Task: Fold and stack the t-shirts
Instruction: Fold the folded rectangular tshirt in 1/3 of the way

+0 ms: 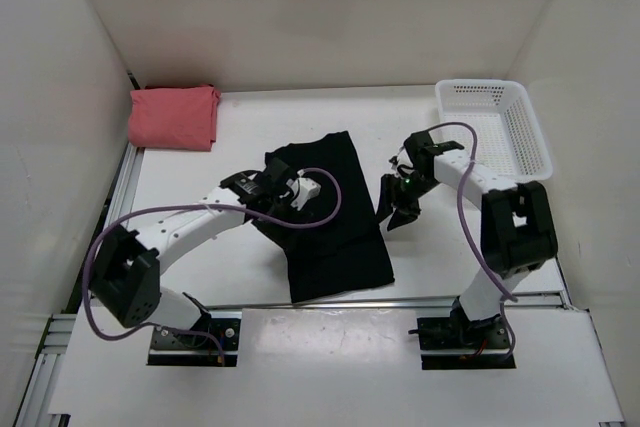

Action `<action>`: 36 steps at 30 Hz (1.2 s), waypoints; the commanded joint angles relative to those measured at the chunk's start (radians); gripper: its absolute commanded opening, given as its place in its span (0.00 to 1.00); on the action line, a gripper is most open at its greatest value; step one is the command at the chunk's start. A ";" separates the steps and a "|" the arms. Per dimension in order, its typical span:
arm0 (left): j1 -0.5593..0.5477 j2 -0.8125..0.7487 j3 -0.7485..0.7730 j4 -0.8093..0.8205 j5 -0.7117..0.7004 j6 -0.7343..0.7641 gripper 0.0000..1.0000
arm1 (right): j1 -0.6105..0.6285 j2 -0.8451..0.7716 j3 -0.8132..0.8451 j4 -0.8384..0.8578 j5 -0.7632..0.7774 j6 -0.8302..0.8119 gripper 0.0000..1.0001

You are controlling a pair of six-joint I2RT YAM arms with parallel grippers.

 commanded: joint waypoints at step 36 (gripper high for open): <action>0.201 0.282 0.133 0.024 0.448 0.004 0.11 | -0.009 0.252 0.116 0.131 -0.117 0.162 0.01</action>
